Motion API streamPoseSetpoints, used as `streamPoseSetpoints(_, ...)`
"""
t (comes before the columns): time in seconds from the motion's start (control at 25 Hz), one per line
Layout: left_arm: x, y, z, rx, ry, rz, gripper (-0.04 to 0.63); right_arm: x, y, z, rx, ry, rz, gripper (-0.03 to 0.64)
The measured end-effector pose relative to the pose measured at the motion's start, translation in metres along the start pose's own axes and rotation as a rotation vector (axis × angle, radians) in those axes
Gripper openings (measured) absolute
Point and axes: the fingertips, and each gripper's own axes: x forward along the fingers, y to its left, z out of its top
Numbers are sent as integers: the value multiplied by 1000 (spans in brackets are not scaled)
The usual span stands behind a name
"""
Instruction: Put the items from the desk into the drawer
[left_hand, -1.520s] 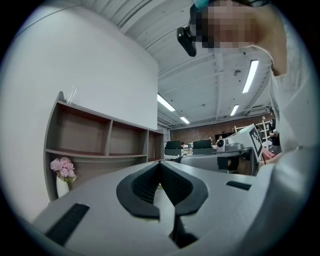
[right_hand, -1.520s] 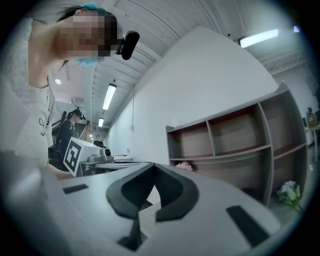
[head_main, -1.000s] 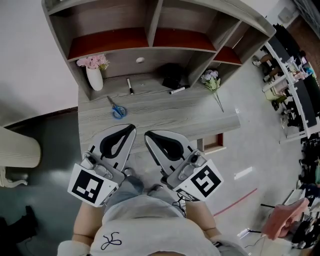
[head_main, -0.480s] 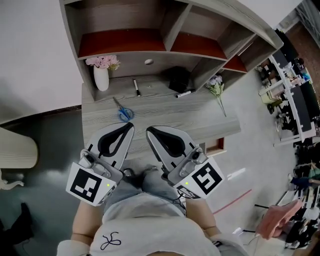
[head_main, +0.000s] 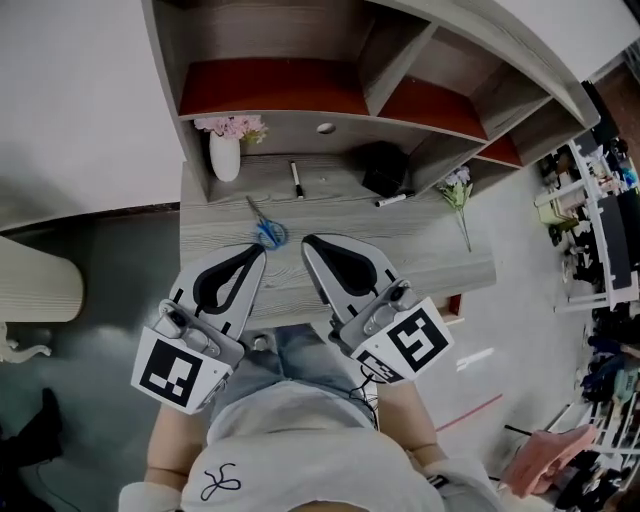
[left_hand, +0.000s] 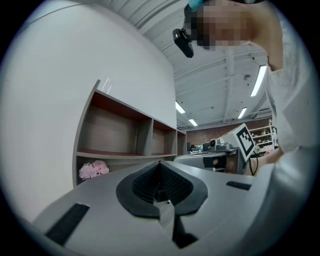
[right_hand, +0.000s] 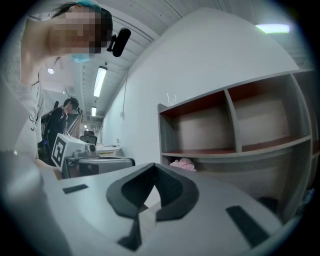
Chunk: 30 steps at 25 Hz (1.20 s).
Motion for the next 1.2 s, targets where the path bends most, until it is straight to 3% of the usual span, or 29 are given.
streamPoseSetpoints(0.6, 42, 53, -9, -20, 18, 97, 9, 88, -96, -44, 41, 155, 53, 8)
streamPoseSetpoints(1.2, 60, 82, -32, -18, 73, 149, 9, 149, -184, -181, 152, 497, -21, 8)
